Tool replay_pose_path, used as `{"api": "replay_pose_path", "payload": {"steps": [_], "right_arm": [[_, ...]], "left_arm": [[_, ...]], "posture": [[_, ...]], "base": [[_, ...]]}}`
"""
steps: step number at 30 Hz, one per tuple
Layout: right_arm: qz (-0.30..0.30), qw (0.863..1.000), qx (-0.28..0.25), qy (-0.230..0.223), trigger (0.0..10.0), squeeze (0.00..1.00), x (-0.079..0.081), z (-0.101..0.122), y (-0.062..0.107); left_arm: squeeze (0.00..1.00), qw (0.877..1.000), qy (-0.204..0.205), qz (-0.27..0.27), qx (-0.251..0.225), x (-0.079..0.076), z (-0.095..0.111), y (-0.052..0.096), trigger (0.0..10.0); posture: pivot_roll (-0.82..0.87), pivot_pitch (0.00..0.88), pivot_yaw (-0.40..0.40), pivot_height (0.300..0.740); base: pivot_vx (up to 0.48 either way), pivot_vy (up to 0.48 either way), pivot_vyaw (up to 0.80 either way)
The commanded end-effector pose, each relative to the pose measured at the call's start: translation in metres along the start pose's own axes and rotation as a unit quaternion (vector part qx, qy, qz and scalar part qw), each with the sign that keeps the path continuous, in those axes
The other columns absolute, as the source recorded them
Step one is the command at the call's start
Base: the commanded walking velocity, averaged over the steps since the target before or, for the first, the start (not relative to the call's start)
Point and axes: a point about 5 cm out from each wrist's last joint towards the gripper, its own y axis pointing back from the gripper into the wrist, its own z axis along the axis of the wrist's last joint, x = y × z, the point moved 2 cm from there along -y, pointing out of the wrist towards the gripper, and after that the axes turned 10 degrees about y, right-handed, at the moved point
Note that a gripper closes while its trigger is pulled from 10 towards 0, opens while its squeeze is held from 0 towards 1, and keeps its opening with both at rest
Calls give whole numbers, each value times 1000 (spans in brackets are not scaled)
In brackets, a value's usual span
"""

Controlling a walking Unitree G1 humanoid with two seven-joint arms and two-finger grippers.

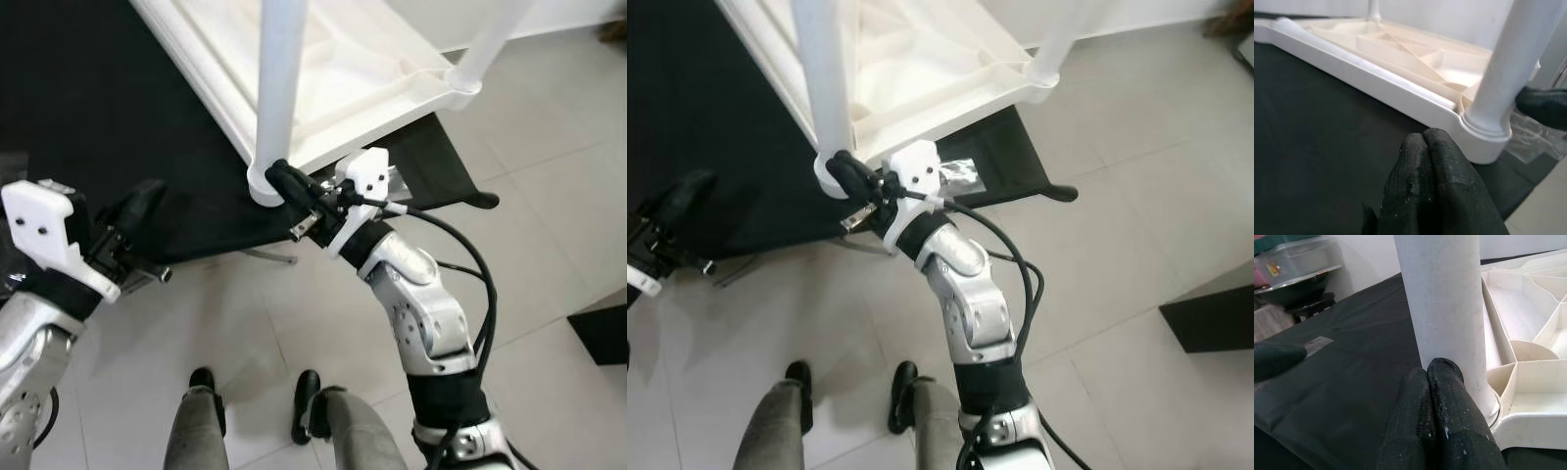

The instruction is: Building children table

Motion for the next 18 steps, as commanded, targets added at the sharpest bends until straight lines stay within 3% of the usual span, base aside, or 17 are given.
{"api": "replay_pose_path", "payload": {"steps": [1,5,18], "right_arm": [[9,1000,16,-8,10000,0,7,-8,3],[9,1000,20,-7,10000,0,7,-10,3],[-7,999,38,1,10000,0,0,-15,5]], "left_arm": [[0,1000,-1,-4,8,-4,-5,3,10000],[0,1000,1,-2,14,-4,-9,3,10000],[0,1000,1,-8,15,-6,-12,-1,10000]], "posture": [[57,337,-160,740],[55,338,-155,740],[48,326,-150,740]], "base": [[0,0,0],[0,0,0],[0,0,738]]}}
